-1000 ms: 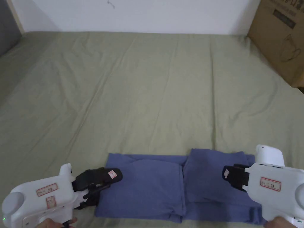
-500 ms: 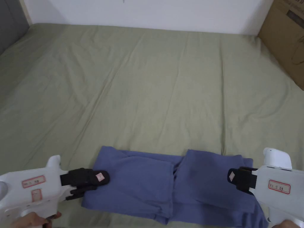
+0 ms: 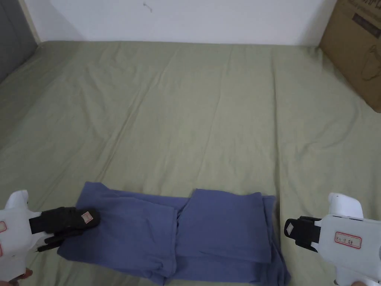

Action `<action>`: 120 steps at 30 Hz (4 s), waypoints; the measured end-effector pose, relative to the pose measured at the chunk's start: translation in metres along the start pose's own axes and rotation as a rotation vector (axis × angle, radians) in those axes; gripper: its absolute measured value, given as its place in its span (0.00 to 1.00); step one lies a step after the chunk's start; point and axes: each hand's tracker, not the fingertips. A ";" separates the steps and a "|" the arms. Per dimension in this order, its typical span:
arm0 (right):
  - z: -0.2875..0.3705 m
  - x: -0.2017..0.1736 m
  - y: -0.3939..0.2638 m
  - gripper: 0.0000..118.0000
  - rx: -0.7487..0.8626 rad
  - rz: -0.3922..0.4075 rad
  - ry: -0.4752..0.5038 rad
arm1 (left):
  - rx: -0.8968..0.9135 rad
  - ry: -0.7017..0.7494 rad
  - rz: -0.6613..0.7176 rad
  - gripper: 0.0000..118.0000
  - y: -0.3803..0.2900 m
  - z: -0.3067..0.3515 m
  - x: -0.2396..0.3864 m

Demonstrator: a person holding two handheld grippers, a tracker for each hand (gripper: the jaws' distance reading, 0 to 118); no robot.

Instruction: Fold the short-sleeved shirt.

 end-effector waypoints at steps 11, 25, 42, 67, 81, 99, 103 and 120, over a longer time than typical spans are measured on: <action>0.025 0.045 -0.003 0.02 0.067 -0.103 -0.015 | -0.154 -0.104 -0.370 0.09 -0.034 -0.093 0.153; 0.053 0.102 -0.019 0.02 0.113 -0.227 -0.075 | -0.388 -0.136 -0.400 0.92 -0.090 -0.189 0.180; 0.038 0.094 -0.018 0.02 0.090 -0.205 -0.043 | -0.546 -0.013 -0.401 0.05 -0.147 -0.253 0.155; -0.014 -0.031 0.022 0.02 -0.053 0.174 0.141 | -0.224 -0.125 -0.152 0.02 -0.066 -0.108 0.066; -0.079 -0.044 0.011 0.02 -0.215 0.185 0.091 | -0.264 -0.214 0.074 1.00 -0.059 -0.147 0.005; -0.070 -0.042 0.013 0.02 -0.204 0.148 0.108 | -0.407 -0.213 0.091 0.18 -0.072 -0.203 0.032; -0.050 -0.054 0.020 0.02 -0.156 0.157 0.104 | -0.403 -0.196 0.046 0.18 -0.057 -0.189 0.037; -0.054 -0.060 0.030 0.02 -0.148 0.104 0.058 | -0.336 0.804 -0.490 0.18 0.141 -0.032 -0.053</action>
